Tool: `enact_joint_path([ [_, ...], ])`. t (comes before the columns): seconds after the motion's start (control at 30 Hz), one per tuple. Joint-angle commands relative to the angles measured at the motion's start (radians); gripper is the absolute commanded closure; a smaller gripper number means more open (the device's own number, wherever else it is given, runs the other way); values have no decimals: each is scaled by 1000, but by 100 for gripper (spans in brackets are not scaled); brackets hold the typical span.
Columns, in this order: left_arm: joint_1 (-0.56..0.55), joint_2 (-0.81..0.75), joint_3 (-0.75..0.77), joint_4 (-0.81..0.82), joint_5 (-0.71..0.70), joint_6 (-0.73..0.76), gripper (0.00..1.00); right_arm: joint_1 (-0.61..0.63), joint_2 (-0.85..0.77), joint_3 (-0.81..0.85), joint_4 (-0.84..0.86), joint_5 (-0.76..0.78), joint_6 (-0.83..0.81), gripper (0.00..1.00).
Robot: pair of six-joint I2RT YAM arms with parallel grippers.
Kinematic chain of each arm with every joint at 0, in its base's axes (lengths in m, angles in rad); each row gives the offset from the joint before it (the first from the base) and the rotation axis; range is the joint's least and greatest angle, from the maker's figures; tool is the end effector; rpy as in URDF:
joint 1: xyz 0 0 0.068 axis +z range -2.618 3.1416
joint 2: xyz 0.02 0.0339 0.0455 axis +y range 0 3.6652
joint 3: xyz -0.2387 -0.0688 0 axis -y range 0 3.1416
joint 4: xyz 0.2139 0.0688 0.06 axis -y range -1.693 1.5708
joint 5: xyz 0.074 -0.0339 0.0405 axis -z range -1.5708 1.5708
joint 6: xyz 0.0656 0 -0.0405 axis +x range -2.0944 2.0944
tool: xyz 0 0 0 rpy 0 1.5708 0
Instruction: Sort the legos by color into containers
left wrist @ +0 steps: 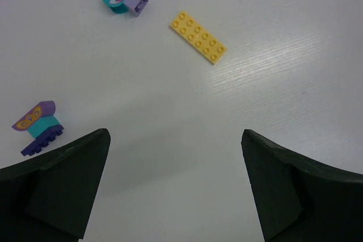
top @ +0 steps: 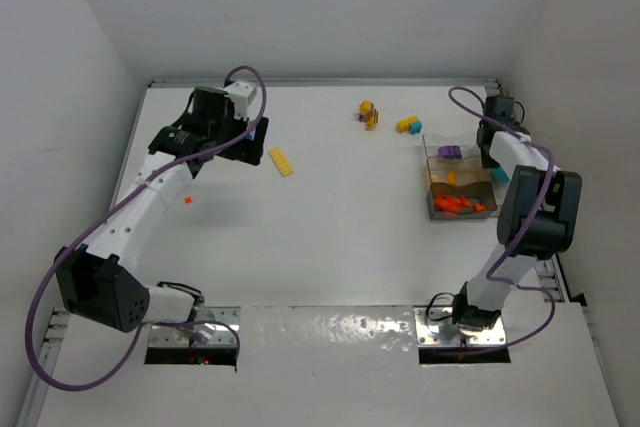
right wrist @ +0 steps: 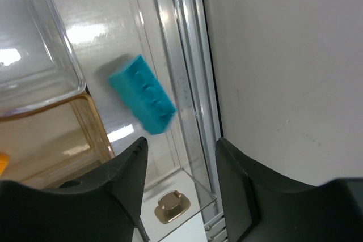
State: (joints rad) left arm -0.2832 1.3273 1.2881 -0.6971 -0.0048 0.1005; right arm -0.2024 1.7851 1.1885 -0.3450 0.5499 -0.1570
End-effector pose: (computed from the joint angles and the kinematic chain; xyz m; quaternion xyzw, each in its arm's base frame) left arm 0.2708 -0.0785 0.3030 0.1734 0.8976 -0.0348 0.4038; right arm 0.3437 -0.1055 0.1712 0.1048 0.9131 -0.3072 0.2469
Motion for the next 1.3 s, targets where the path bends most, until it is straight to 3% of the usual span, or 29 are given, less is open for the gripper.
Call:
enact_joint_path([
  [0.0, 15, -23, 0, 36, 0, 4, 0, -2, -13, 54, 6, 16, 11, 49],
  [0.17, 15, -22, -3, 39, 0, 1, 3, 3, -67, 71, -11, 15, 25, 49],
  [0.23, 15, -20, -10, 42, -4, 4, 14, 14, -96, 74, -23, 15, 65, 49],
  [0.3, 16, -19, -21, 42, -21, 25, 34, 30, -147, 68, -46, 6, 97, 47],
  [0.4, 18, -1, -45, -4, -101, 108, 40, 84, -219, 21, -71, 5, 163, 47],
  [0.47, 26, 10, -68, -42, -165, 180, 40, 151, -249, -21, -49, 60, 171, 47],
  [0.57, 62, -5, -159, -73, -268, 205, 31, 195, -309, -81, -18, 78, 201, 46],
  [0.63, 167, -1, -173, -129, -226, 194, 26, 259, -360, -95, -34, 42, 263, 47],
  [0.7, 252, 44, -165, -180, -195, 189, 29, 302, -401, -131, -19, -14, 295, 48],
  [0.73, 345, 68, -162, -182, -187, 191, 33, 314, -444, -150, -6, -34, 319, 48],
  [0.77, 384, 94, -155, -183, -185, 182, 40, 339, -464, -168, 7, -51, 335, 50],
  [0.83, 436, 192, -103, -199, -161, 150, 42, 360, -509, -214, 35, -82, 378, 51],
  [0.97, 437, 323, -35, -185, -83, 17, 25, 425, -550, -236, 35, -82, 398, 51],
  [1.27, 438, 518, 22, -142, -156, -166, 30, 440, -615, -260, 34, -67, 413, 53],
])
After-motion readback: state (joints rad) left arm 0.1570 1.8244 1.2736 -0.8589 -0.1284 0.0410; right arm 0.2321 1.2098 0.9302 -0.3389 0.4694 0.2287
